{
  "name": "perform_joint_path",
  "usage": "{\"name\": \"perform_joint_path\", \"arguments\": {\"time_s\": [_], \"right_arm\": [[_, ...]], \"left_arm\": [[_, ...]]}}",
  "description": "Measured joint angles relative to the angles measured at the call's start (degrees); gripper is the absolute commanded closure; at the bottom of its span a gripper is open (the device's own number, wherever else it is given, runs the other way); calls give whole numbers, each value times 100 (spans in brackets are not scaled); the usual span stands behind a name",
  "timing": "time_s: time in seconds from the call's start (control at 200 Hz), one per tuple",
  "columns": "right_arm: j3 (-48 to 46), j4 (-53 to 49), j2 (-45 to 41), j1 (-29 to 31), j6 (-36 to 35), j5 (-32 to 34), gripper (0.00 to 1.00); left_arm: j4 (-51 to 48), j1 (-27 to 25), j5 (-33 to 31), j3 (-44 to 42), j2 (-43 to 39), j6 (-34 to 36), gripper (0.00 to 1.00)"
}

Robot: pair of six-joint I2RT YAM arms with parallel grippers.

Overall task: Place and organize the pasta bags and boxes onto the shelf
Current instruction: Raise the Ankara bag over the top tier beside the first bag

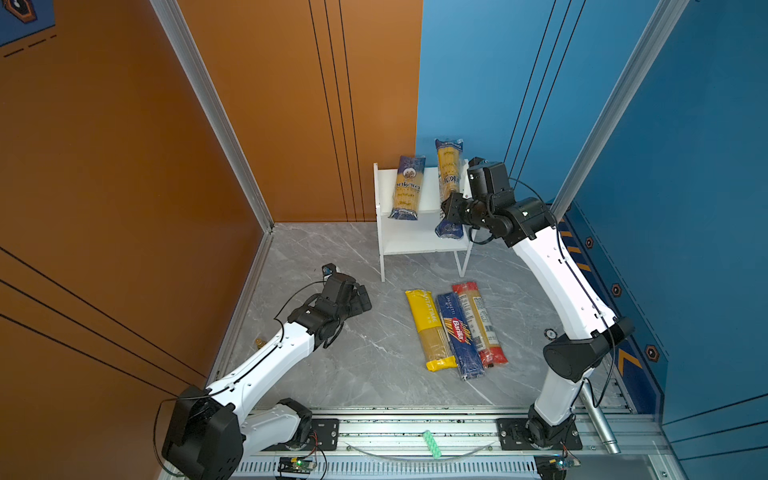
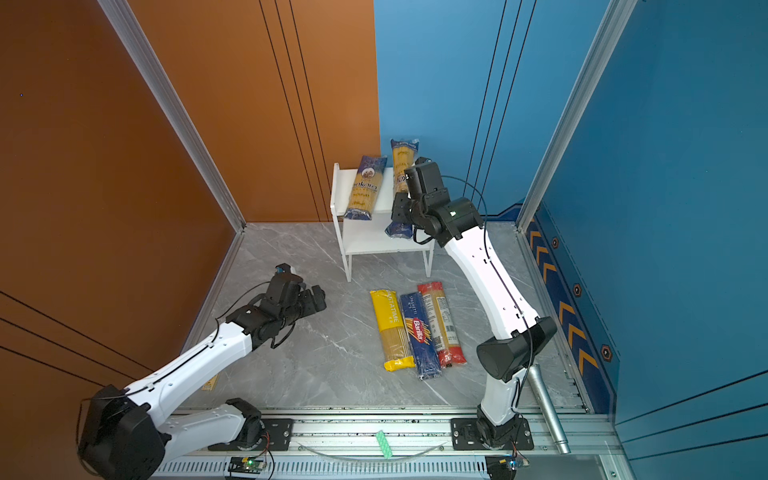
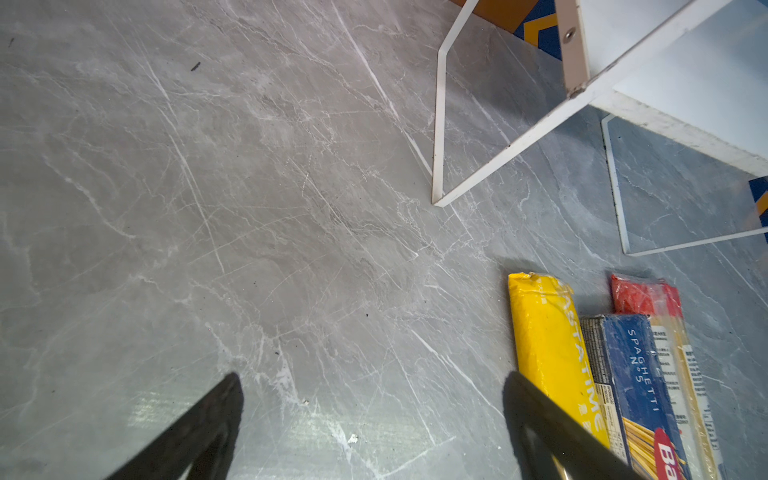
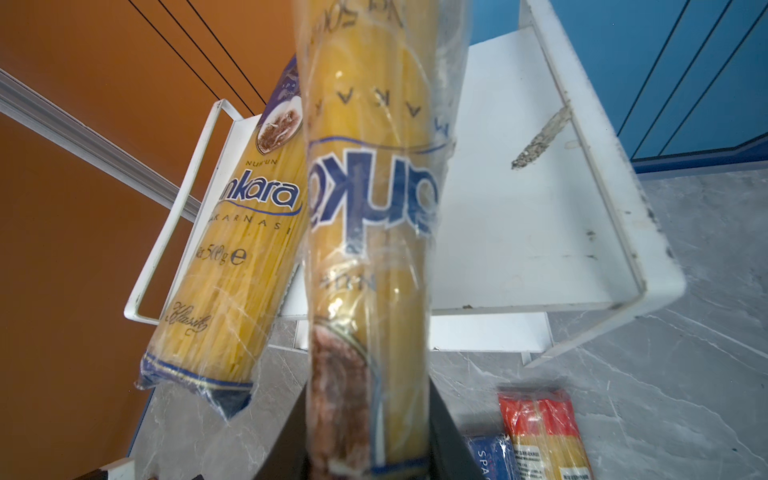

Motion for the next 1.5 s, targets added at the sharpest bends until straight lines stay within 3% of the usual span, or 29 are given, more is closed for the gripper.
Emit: {"name": "perform_joint_path", "arguments": {"time_s": [0.921, 1.257, 1.312, 1.392, 1.497], "right_arm": [[-1351, 2210, -59, -42, -258, -79, 100], [-1510, 2555, -87, -42, -258, -79, 100], [-1521, 2562, -87, -42, -258, -79, 92], [-1543, 2603, -96, -42, -258, -79, 89], [-1617, 2667, -131, -42, -258, -72, 79]], "left_arm": [[-2, 0, -39, -48, -85, -22, 2], [-2, -11, -39, -50, -85, -24, 2], [-2, -11, -39, -48, -81, -24, 2], [-2, -11, -39, -50, -74, -24, 2], [-2, -11, -39, -50, -74, -24, 2]]}}
